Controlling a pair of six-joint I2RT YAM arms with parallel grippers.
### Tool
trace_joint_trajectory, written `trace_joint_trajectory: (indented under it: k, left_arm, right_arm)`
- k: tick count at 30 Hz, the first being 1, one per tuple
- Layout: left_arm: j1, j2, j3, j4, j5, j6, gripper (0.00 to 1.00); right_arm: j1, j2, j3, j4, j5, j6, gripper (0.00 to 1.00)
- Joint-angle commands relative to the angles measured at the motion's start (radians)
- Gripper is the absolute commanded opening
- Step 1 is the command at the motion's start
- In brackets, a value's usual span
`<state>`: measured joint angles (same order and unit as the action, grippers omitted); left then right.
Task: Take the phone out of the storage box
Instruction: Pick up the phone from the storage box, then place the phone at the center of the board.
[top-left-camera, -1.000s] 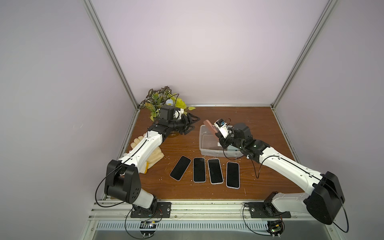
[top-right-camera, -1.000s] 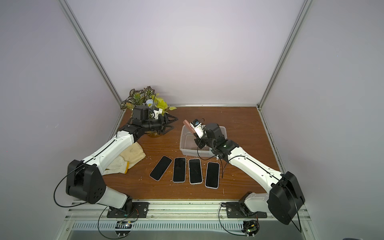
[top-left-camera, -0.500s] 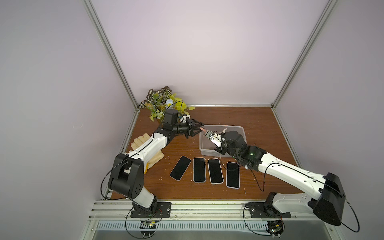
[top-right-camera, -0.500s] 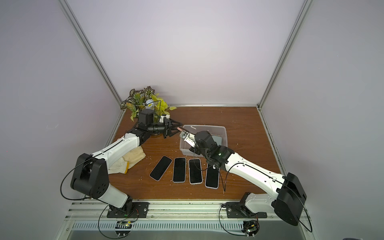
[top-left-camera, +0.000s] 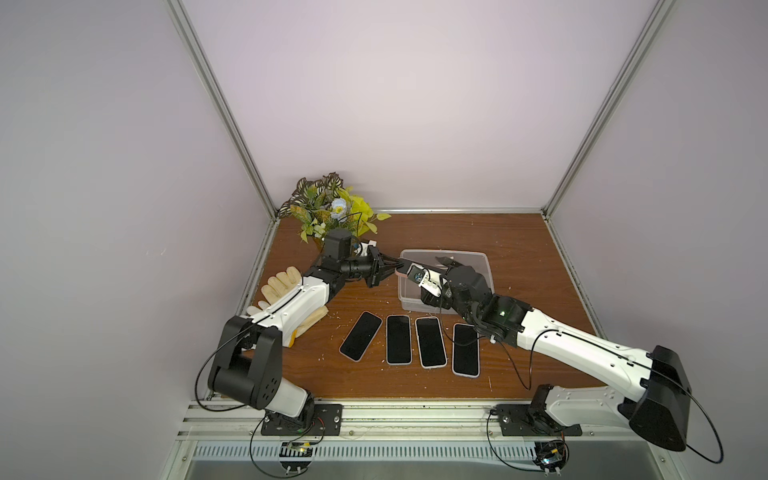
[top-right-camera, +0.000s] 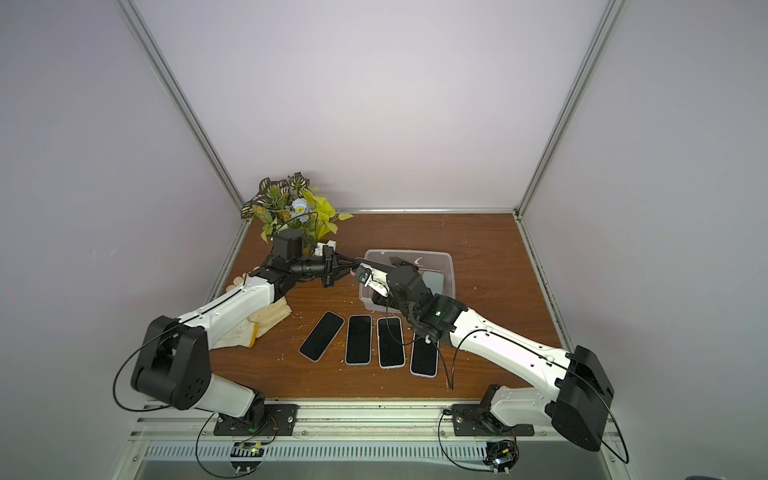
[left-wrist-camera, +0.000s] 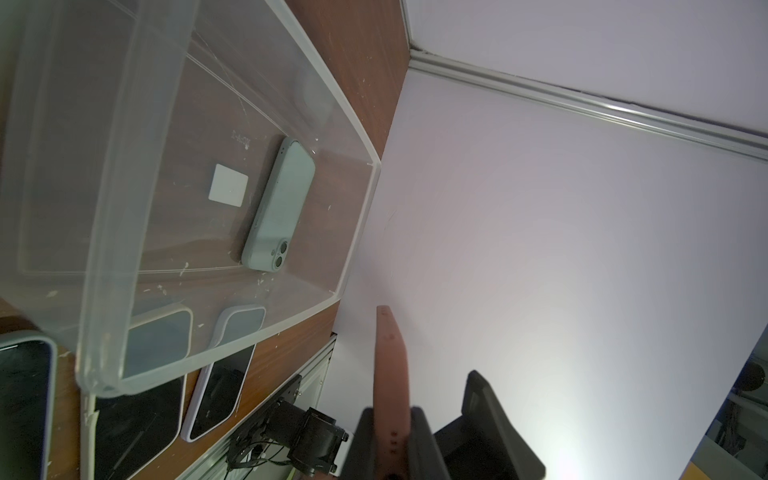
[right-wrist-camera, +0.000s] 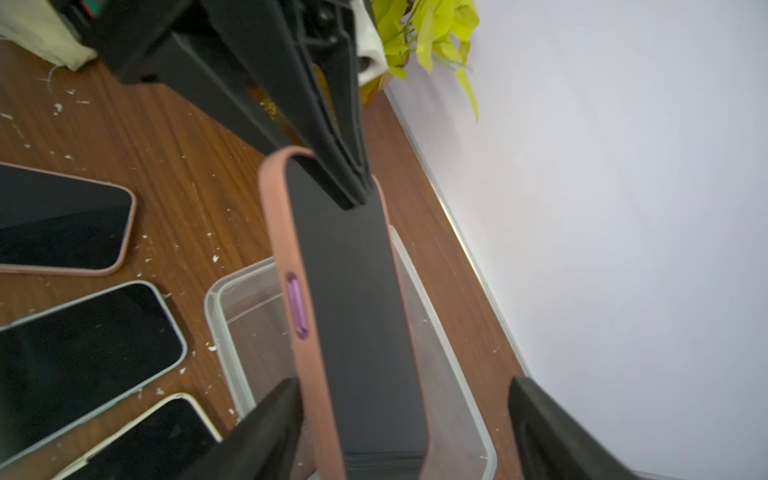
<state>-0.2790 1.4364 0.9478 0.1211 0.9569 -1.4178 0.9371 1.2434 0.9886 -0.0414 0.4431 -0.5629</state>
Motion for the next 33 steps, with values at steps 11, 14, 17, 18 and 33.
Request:
trace_joint_trajectory:
  k: [11,14,17,18,33]
  left_arm:
    - [0.235,-0.745,-0.457,-0.333,-0.475,0.102,0.0]
    - [0.279,-0.903,-0.502,-0.389,-0.581,0.082,0.0]
    - [0.281,-1.012,-0.527,-0.457,-0.716,0.074,0.0]
    - [0.281,-1.038,-0.539,-0.453,-0.753,0.079,0.0]
    - [0.281,-1.008,-0.777,-0.355,-0.96,0.042,0.0]
  right_arm:
    - [-0.194,-0.096,0.108,0.036,-0.212,0.484,0.92]
    - [-0.197,-0.079,0.101,0.038,-0.253,0.527,0.92]
    - [-0.203,-0.076,0.083,0.041,-0.272,0.569,0.92]
    - [-0.205,-0.076,0.077,0.041,-0.278,0.582,0.92]
    - [-0.434,0.092,0.22,-0.323,-0.503,0.831,0.92]
